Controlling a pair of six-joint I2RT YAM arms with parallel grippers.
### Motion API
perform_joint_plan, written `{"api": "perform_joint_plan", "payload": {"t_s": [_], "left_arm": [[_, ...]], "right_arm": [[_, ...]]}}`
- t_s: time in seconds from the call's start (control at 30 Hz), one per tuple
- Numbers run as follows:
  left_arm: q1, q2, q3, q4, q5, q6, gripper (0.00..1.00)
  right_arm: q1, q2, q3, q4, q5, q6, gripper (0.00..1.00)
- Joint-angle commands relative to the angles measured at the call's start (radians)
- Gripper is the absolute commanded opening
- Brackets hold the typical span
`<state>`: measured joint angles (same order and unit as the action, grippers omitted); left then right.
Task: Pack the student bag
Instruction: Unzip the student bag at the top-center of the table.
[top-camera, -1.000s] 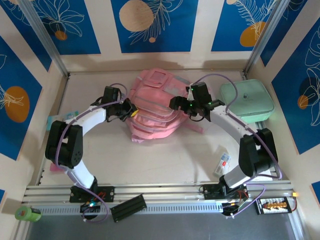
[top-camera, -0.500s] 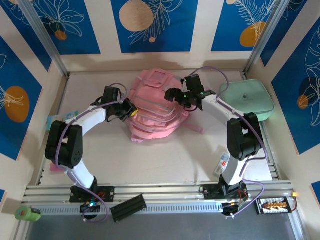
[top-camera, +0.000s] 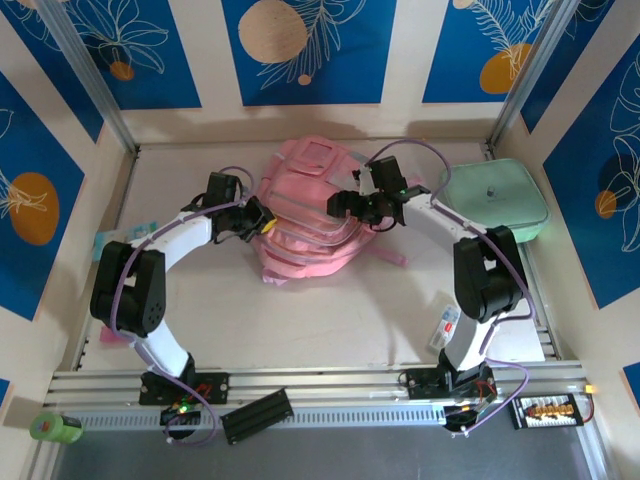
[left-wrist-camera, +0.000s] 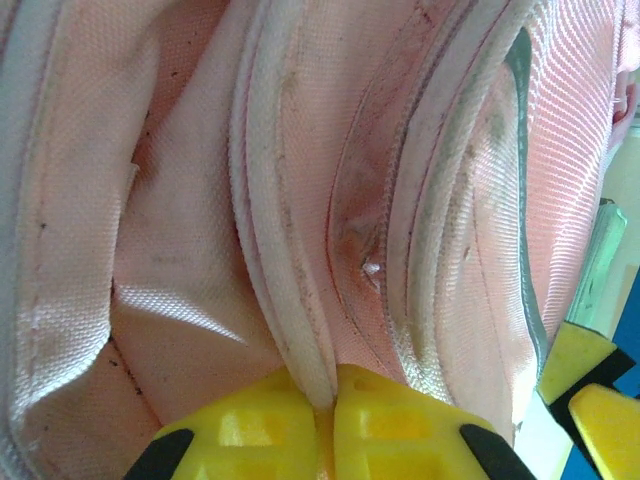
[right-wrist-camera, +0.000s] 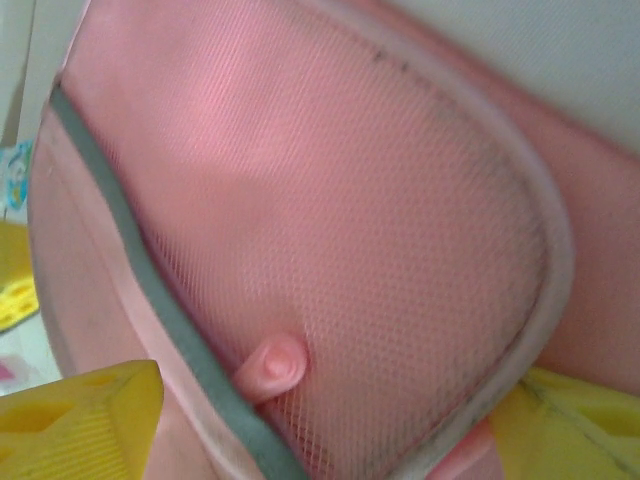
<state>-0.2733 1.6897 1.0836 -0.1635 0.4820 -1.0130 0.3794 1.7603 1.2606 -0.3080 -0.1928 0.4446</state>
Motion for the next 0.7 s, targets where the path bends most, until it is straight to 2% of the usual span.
{"api": "perform_joint_plan", "payload": {"t_s": [0.0, 0.23, 0.4, 0.53, 0.6, 0.67], "left_arm": [[-0.01, -0.003, 0.018, 0.051, 0.044, 0.002, 0.1], [-0.01, 0.0, 0.01, 0.067, 0.03, -0.011, 0.11], [-0.009, 0.001, 0.007, 0.072, 0.017, -0.015, 0.1], [-0.01, 0.001, 0.009, 0.07, 0.016, -0.014, 0.11], [-0.01, -0.001, 0.011, 0.067, 0.012, -0.01, 0.1], [-0.01, -0.003, 0.013, 0.061, 0.01, -0.008, 0.1]], "right_arm": [[0.011, -0.036, -0.026, -0.107, -0.088, -0.112, 0.83], [0.029, -0.106, -0.084, -0.133, -0.075, -0.183, 0.81], [0.038, -0.119, -0.089, -0.143, -0.003, -0.214, 0.68], [0.057, -0.108, -0.068, -0.163, 0.118, -0.264, 0.59], [0.075, -0.11, -0.069, -0.152, 0.179, -0.319, 0.51], [0.096, -0.123, -0.092, -0.115, 0.242, -0.384, 0.5]]}}
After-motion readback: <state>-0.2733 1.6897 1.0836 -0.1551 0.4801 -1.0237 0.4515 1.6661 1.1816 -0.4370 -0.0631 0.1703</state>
